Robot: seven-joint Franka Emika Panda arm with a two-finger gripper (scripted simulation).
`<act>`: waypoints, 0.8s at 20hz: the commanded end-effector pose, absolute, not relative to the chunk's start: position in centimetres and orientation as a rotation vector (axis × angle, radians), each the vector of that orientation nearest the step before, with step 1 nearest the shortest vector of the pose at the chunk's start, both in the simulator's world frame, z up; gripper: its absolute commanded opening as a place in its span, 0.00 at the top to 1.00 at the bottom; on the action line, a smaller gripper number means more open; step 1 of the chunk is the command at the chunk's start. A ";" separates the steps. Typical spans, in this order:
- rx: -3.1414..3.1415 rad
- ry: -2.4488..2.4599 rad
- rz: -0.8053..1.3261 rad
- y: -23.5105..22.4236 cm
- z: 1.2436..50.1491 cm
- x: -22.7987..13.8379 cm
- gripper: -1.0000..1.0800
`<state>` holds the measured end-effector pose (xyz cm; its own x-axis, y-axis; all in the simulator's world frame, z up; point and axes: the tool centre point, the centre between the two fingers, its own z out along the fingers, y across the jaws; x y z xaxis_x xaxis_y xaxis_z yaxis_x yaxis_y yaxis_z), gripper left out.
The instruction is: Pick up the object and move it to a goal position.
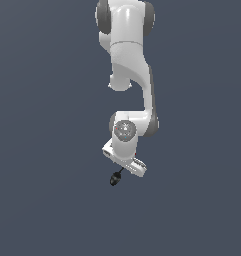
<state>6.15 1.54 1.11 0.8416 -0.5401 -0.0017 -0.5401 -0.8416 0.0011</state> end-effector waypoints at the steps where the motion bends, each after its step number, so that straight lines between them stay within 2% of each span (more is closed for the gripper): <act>1: 3.015 -0.884 0.000 1.5 1.0 6.3 0.04; 2: 3.015 -0.884 0.000 1.5 1.0 6.3 1.00; 16: 3.017 -0.883 0.003 2.4 1.6 6.5 1.00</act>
<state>6.38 1.96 1.38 0.8416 -0.5401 0.0009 -0.5401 -0.8416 -0.0012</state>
